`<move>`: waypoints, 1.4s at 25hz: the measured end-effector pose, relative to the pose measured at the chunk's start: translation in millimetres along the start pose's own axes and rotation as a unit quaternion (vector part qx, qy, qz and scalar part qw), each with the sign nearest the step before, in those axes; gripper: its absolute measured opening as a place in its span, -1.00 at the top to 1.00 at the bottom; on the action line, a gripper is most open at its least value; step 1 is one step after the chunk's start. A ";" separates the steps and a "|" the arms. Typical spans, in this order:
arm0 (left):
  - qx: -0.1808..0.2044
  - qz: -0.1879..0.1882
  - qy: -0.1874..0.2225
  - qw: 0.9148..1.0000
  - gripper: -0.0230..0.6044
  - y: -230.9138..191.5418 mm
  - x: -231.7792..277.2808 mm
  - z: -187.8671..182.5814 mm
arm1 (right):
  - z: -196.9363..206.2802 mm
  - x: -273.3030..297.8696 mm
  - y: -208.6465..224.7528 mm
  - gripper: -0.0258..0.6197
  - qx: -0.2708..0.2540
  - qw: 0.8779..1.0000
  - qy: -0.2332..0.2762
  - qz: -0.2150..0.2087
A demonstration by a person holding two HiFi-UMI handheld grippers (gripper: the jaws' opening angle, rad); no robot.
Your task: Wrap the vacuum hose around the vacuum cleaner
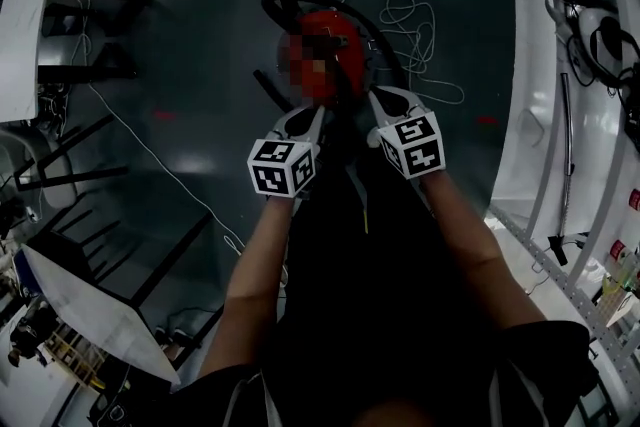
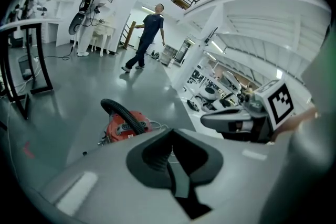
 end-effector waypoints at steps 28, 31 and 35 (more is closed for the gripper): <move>0.037 0.027 0.012 0.999 0.90 37.5 -44.0 -43.7 | -27.2 -53.2 -43.0 0.93 0.017 1.000 0.021 0.007; 0.037 0.023 0.015 0.999 0.89 36.6 -45.2 -46.5 | -29.2 -54.1 -44.1 0.93 0.018 0.999 0.027 0.007; 0.038 0.021 0.018 0.999 0.90 38.1 -45.9 -50.8 | -31.7 -53.9 -46.2 0.93 0.024 0.999 0.034 0.009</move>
Point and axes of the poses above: the fingertips, and each gripper's own axes: x forward along the fingers, y to its right, z out of its underside, the point moved 10 cm from there along -x, backward along the fingers, and after that the axes turned 2 degrees about -z, right-handed, at the moved point
